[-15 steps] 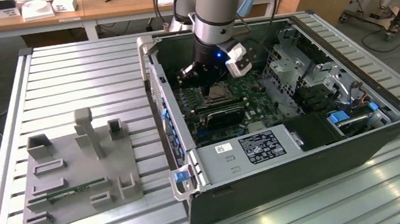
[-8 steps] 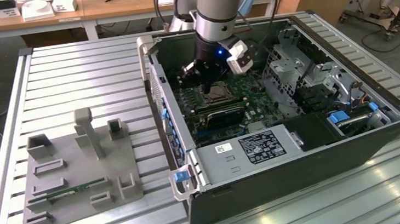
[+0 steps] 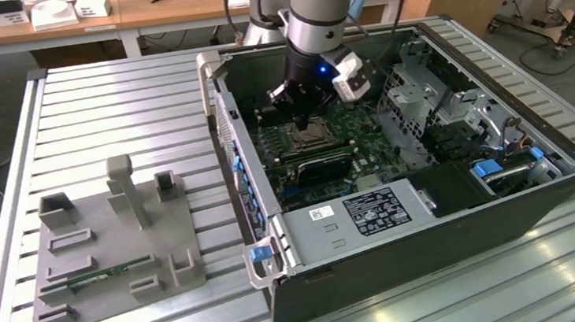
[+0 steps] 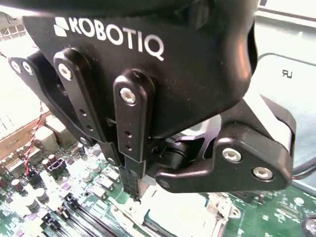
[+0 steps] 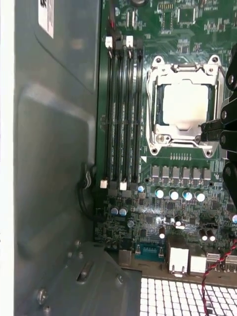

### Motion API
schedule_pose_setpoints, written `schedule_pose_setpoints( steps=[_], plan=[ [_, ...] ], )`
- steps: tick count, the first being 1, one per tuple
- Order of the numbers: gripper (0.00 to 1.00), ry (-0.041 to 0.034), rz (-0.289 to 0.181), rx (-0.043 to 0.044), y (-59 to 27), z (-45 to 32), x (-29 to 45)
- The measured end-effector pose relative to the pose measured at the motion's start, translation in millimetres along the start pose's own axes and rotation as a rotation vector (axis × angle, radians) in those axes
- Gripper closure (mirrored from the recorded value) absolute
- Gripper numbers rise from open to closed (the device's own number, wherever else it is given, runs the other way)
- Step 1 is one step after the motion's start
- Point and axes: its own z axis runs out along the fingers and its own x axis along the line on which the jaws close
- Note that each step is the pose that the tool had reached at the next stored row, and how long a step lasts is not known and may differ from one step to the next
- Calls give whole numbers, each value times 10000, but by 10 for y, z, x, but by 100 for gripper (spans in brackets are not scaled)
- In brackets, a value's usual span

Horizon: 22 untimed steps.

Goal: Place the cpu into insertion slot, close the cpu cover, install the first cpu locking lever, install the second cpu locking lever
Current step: 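Install the second cpu locking lever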

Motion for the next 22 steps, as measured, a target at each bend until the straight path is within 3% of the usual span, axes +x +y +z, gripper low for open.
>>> schedule_pose_setpoints(
  steps=[7, 16, 22],
  plan=[
    [90, 6, 0, 8, 7, -97, -34],
    [90, 115, 19, 23, -151, -119, -49],
    [90, 136, 22, 30, -202, -91, -50]
  ],
)
